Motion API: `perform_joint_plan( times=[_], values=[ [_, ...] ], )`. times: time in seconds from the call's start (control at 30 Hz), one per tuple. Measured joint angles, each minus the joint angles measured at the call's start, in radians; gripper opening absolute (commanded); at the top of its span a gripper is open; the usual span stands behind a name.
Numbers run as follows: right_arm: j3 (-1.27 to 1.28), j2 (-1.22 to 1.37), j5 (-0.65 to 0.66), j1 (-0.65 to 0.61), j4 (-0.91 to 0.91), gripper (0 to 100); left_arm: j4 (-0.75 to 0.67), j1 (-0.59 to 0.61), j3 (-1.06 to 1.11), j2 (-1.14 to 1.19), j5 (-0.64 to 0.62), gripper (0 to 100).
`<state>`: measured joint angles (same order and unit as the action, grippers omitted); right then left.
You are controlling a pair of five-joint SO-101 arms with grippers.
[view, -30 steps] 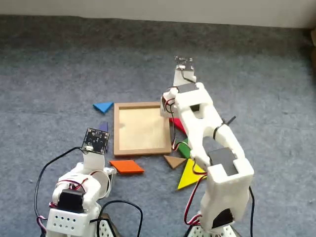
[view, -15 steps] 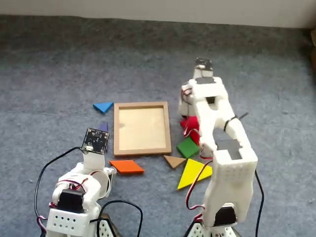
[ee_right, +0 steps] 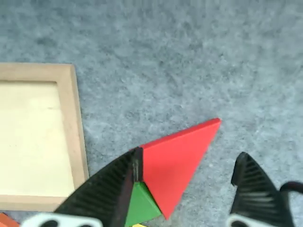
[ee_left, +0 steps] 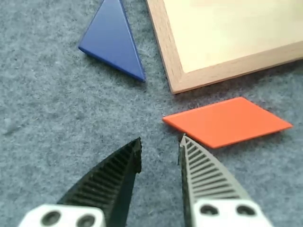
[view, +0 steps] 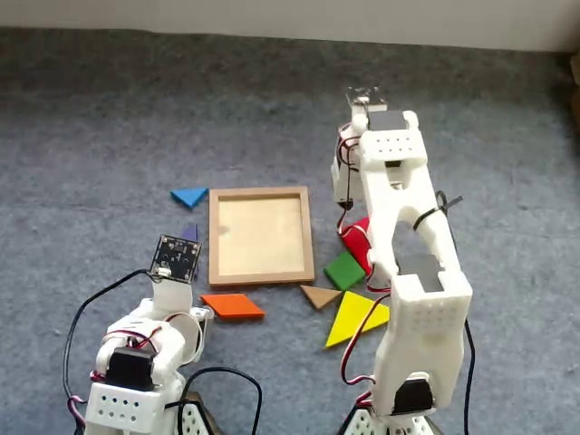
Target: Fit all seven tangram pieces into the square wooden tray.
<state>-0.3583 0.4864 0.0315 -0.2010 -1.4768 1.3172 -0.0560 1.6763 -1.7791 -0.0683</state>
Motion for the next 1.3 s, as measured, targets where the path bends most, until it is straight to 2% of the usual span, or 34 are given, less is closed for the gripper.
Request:
perform_joint_plan(
  times=[0.17, 0.37, 0.63, 0.8, 0.97, 1.3],
  values=[
    [0.0, 0.0, -0.003, 0.002, -0.008, 30.0, 0.0, 0.0, 0.0, 0.0, 0.0, 15],
    [0.055, -0.069, -0.048, -0.064, -0.005, 30.0, 0.0, 0.0, 0.0, 0.0, 0.0, 15],
    [0.466, -0.344, -0.118, -0.107, 0.233, 30.0, 0.0, 0.0, 0.0, 0.0, 0.0, 15],
    [0.666, -0.371, -0.133, -0.097, 0.379, 30.0, 0.0, 0.0, 0.0, 0.0, 0.0, 15],
    [0.672, -0.295, -0.157, -0.046, 0.448, 30.0, 0.0, 0.0, 0.0, 0.0, 0.0, 15],
    [0.545, -0.153, -0.157, -0.046, 0.433, 30.0, 0.0, 0.0, 0.0, 0.0, 0.0, 15]
  ],
)
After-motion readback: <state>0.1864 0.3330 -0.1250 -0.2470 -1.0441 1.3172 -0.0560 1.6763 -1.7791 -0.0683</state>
